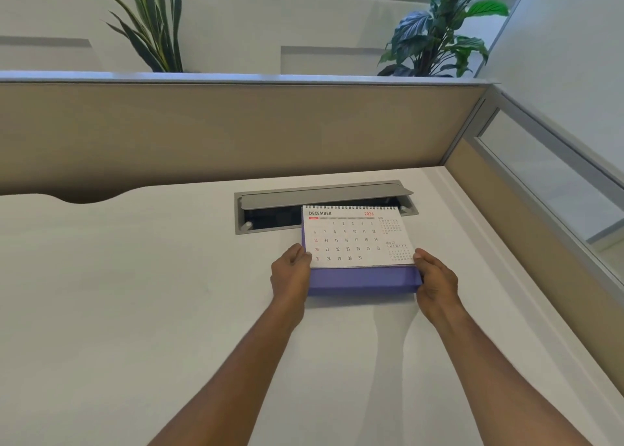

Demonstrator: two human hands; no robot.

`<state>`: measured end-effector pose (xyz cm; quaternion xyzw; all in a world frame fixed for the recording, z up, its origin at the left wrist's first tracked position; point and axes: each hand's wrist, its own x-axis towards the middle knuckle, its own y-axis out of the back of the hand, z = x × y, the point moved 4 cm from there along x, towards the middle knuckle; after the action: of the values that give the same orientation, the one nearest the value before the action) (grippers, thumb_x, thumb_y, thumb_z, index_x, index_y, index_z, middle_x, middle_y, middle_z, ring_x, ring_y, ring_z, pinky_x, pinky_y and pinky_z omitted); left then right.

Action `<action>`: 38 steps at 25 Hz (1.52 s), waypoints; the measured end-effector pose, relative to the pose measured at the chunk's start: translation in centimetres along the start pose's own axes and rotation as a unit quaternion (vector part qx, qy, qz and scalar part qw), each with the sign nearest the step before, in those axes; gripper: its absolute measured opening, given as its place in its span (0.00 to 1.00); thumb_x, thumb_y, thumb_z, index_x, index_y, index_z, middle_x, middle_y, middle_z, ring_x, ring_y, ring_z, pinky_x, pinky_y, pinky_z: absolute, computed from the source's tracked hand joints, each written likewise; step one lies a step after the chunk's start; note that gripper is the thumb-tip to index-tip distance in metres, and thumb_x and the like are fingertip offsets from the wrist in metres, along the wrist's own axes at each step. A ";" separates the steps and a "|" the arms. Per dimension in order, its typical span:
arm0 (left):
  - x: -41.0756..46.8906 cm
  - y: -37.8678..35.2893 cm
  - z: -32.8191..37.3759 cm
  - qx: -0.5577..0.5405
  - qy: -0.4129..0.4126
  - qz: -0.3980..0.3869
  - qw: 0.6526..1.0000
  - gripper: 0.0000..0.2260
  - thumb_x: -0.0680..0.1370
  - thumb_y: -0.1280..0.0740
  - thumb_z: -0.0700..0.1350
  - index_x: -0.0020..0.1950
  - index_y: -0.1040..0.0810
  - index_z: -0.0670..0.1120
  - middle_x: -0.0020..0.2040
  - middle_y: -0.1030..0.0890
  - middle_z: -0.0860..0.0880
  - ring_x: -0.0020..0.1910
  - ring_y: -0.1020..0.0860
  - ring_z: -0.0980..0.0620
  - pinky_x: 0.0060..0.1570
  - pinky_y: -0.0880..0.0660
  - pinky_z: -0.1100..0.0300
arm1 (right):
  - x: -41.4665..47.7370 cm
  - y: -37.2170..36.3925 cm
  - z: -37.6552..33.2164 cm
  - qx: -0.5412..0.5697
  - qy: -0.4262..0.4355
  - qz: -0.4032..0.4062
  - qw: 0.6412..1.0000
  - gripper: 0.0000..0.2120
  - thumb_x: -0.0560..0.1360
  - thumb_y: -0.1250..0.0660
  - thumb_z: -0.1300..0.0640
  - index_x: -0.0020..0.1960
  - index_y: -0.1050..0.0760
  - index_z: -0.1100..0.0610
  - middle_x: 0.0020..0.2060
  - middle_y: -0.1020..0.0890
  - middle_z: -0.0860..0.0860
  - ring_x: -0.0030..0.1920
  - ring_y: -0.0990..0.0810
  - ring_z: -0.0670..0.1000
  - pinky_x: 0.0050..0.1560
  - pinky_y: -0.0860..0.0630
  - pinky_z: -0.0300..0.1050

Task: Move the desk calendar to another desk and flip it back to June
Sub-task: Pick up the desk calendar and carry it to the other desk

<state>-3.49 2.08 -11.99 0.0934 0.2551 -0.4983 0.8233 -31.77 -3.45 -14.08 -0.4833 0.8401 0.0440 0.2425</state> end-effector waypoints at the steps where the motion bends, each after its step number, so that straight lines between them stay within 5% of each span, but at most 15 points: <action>1: -0.3 0.9 0.4 -0.013 0.007 0.003 1.000 0.16 0.82 0.33 0.41 0.35 0.20 0.55 0.41 0.15 0.57 0.49 0.19 0.48 0.51 0.24 0.51 | -0.8 -0.5 0.0 0.005 -0.003 -0.013 1.000 0.09 0.77 0.29 0.67 0.56 0.19 0.59 0.61 0.17 0.58 0.60 0.18 0.57 0.62 0.21 0.51; 4: -1.2 3.1 1.7 -0.071 0.001 0.017 0.997 0.06 0.82 0.31 0.42 0.52 0.17 0.54 0.55 0.13 0.51 0.56 0.16 0.47 0.59 0.18 0.45 | -2.9 -2.2 0.3 -0.003 -0.006 -0.051 0.999 0.11 0.77 0.29 0.64 0.60 0.19 0.60 0.60 0.16 0.58 0.60 0.17 0.57 0.61 0.21 0.52; 6: -1.9 4.9 2.5 -0.115 -0.002 0.030 0.993 0.08 0.82 0.29 0.42 0.61 0.19 0.49 0.60 0.14 0.47 0.53 0.15 0.48 0.52 0.16 0.49 | -4.8 -3.5 0.5 -0.013 -0.009 -0.083 0.996 0.13 0.77 0.29 0.61 0.61 0.18 0.61 0.59 0.15 0.58 0.60 0.17 0.58 0.63 0.21 0.55; 8: -2.8 6.8 3.1 -0.137 -0.008 0.039 0.990 0.11 0.82 0.30 0.41 0.63 0.18 0.47 0.58 0.14 0.47 0.49 0.15 0.50 0.42 0.17 0.55 | -6.9 -5.1 0.5 -0.036 -0.011 -0.130 0.991 0.08 0.78 0.29 0.57 0.55 0.15 0.57 0.54 0.12 0.56 0.52 0.13 0.55 0.53 0.17 0.51; 11: -4.4 10.4 3.9 -0.161 -0.014 0.050 0.986 0.11 0.82 0.32 0.37 0.63 0.17 0.46 0.57 0.13 0.47 0.47 0.14 0.50 0.37 0.18 0.58 | -10.6 -7.4 0.5 -0.086 0.008 -0.191 0.978 0.10 0.79 0.32 0.49 0.53 0.15 0.51 0.51 0.11 0.51 0.44 0.12 0.49 0.42 0.19 0.44; 17: -7.5 18.7 5.5 -0.217 -0.026 0.069 0.973 0.12 0.83 0.36 0.33 0.58 0.16 0.45 0.56 0.12 0.45 0.49 0.15 0.47 0.41 0.15 0.53 | -18.0 -12.3 0.1 -0.192 0.084 -0.304 0.929 0.17 0.83 0.40 0.43 0.63 0.18 0.49 0.58 0.13 0.47 0.59 0.16 0.53 0.62 0.21 0.53; 21: -9.5 25.4 6.6 -0.211 -0.050 0.105 0.971 0.12 0.83 0.36 0.33 0.54 0.16 0.46 0.53 0.12 0.46 0.47 0.14 0.49 0.44 0.16 0.50 | -23.2 -16.3 0.8 -0.236 0.090 -0.357 0.899 0.20 0.84 0.44 0.41 0.62 0.17 0.48 0.56 0.13 0.44 0.58 0.16 0.48 0.56 0.22 0.45; 27: -12.0 34.7 7.4 -0.186 -0.087 0.151 0.967 0.14 0.83 0.38 0.32 0.59 0.17 0.46 0.52 0.11 0.47 0.42 0.13 0.55 0.36 0.18 0.58 | -29.1 -21.7 3.8 -0.245 0.031 -0.400 0.883 0.23 0.84 0.47 0.40 0.54 0.16 0.48 0.49 0.11 0.47 0.49 0.13 0.45 0.42 0.20 0.39; 34: -14.0 41.7 5.9 -0.234 -0.083 0.196 0.949 0.16 0.82 0.40 0.30 0.57 0.17 0.46 0.50 0.12 0.49 0.46 0.16 0.52 0.41 0.21 0.56 | -33.6 -25.7 9.4 -0.235 0.000 -0.434 0.870 0.25 0.84 0.49 0.37 0.55 0.17 0.48 0.49 0.11 0.47 0.50 0.13 0.45 0.40 0.19 0.38; 38: -14.2 43.9 3.9 -0.252 -0.066 0.202 0.944 0.18 0.80 0.42 0.28 0.58 0.17 0.45 0.50 0.12 0.47 0.46 0.16 0.51 0.42 0.21 0.56 | -34.6 -26.4 12.6 -0.238 -0.016 -0.417 0.877 0.27 0.83 0.49 0.36 0.56 0.17 0.51 0.49 0.11 0.50 0.50 0.12 0.50 0.48 0.19 0.47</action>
<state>30.56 32.79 -5.82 -0.1005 0.2937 -0.2455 0.9184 9.20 13.82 -5.38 -0.8309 0.5214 0.1448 0.1292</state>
